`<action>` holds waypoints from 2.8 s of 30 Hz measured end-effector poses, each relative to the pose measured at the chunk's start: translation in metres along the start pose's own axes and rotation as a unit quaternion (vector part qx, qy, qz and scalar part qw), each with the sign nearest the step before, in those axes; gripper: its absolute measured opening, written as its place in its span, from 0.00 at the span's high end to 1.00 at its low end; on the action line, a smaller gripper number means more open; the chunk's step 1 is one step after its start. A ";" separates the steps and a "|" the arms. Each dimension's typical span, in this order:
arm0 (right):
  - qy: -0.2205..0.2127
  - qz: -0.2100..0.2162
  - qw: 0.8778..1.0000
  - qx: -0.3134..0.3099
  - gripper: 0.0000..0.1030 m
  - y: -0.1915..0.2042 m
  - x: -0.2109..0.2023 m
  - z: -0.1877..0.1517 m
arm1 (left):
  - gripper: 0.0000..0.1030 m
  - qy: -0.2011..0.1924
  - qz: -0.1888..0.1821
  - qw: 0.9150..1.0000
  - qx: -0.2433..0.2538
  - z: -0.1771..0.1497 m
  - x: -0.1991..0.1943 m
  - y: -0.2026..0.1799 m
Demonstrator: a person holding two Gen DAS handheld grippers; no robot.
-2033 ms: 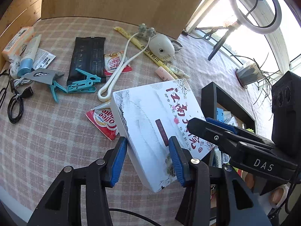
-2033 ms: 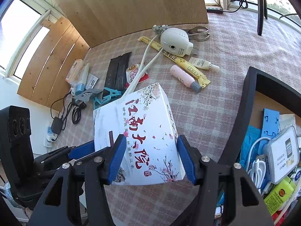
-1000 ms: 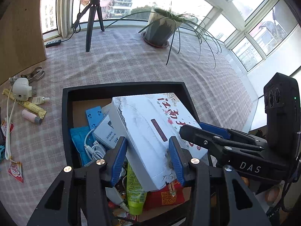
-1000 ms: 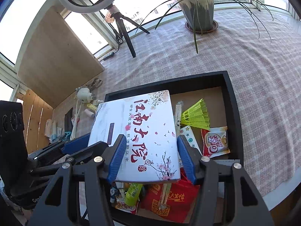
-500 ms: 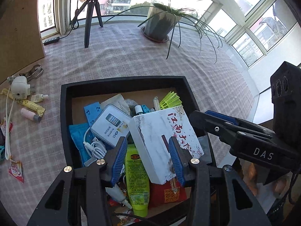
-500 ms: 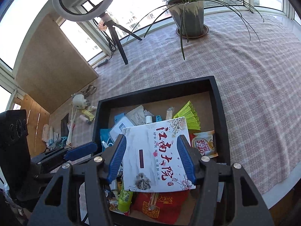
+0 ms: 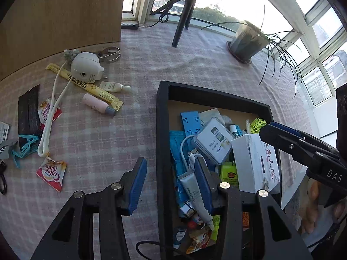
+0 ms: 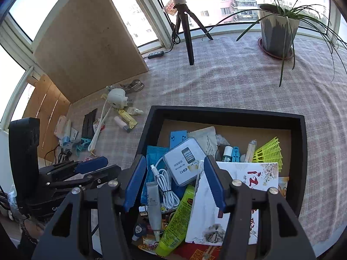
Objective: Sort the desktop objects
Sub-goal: 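Grasp the pink bottle with grey cap with the right tool, then carry the pink bottle to the tray with the right tool while the left carries a small item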
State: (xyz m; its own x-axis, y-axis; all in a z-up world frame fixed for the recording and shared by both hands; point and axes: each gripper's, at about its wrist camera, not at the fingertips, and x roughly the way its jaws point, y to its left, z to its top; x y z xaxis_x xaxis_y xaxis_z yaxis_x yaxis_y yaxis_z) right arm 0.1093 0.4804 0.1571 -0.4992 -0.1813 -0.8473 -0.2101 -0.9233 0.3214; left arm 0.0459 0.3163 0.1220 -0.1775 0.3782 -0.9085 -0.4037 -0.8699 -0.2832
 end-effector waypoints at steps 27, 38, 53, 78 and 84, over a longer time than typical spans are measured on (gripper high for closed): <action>0.155 0.036 0.970 -0.184 0.59 0.169 0.198 0.072 | 0.57 0.048 0.079 0.990 -0.105 -0.027 0.017 0.204; 0.179 0.026 0.968 -0.173 0.59 0.169 0.233 0.082 | 0.52 0.060 0.088 0.990 -0.089 -0.015 0.046 0.197; 0.173 -0.011 0.971 -0.164 0.80 0.164 0.245 0.053 | 0.69 0.029 0.114 0.991 -0.068 -0.020 0.056 0.167; 0.089 0.073 0.993 -0.015 0.81 0.087 0.131 0.024 | 0.95 -0.047 0.036 0.988 -0.140 -0.045 -0.005 0.161; 0.050 0.052 0.997 0.017 0.81 0.046 0.090 0.032 | 0.98 -0.056 -0.003 0.993 -0.108 -0.021 -0.013 0.123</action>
State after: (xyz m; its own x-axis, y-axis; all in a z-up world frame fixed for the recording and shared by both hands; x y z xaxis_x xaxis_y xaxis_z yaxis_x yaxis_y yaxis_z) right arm 0.0281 0.4322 0.1095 -0.4330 -0.3094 -0.8466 -0.1911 -0.8864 0.4217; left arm 0.0176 0.1976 0.0923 -0.2787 0.4062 -0.8702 -0.2052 -0.9104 -0.3593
